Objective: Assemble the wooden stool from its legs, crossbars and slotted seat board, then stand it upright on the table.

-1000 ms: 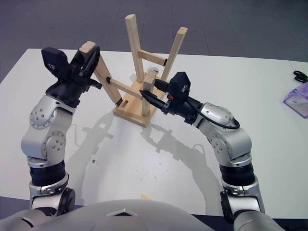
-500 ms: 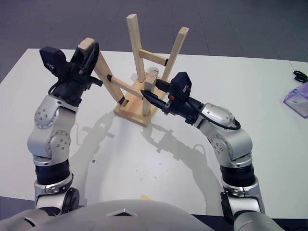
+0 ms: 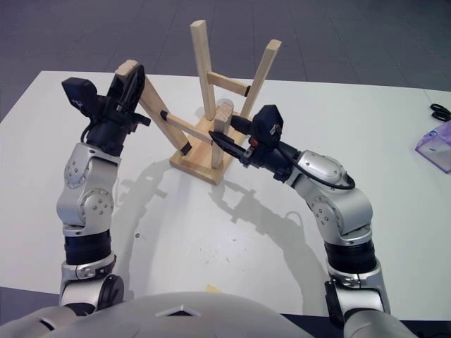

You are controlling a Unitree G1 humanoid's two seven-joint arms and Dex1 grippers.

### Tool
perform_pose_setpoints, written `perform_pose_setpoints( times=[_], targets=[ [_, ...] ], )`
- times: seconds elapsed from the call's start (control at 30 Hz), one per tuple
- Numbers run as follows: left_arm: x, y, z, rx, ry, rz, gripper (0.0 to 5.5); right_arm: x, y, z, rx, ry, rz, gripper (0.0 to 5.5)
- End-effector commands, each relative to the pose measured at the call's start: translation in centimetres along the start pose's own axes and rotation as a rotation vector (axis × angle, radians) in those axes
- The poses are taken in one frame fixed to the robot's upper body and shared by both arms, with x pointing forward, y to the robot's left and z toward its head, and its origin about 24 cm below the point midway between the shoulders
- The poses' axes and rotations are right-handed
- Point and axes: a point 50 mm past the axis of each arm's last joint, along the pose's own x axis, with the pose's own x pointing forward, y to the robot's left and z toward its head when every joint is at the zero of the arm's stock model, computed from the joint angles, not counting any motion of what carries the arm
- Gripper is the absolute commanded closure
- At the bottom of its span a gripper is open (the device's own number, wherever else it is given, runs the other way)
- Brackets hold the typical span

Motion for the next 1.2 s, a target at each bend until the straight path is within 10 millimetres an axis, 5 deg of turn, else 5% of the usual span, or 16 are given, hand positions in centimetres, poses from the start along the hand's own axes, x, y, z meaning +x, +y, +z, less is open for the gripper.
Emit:
perform_pose_setpoints(
  times=[0.03, 0.33, 0.57, 0.63, 1.03, 1.2],
  targets=[
    [-0.2, -1.9, -3.1, -0.088, 0.114, -0.171, 4.47, 0.6, 0.7, -0.7, 0.048, 0.029, 0.049, 3.31],
    [-1.9, -2.6, -6.3, 0.082, 0.396, -0.332, 4.47, 0.7, 0.5, -0.7, 0.047, 0.035, 0.054, 3.31],
    [-3.3, -2.3, -7.1, 0.128, 0.45, -0.261, 4.47, 0.8, 0.3, -0.6, 0.047, 0.015, 0.022, 3.31],
    [-3.0, -2.3, -6.9, 0.139, 0.443, -0.248, 3.89, 0.8, 0.2, -0.5, 0.044, 0.004, 0.016, 2.8],
    [1.1, -2.6, 1.4, 0.215, 0.148, -0.215, 1.8, 0.8, -1.3, 1.6, 0.064, -0.084, -0.002, 0.83],
    [2.7, -2.8, 6.5, 0.226, -0.016, -0.19, 0.99, 0.4, -2.1, 5.9, 0.151, -0.298, 0.015, 0.11]
  ],
)
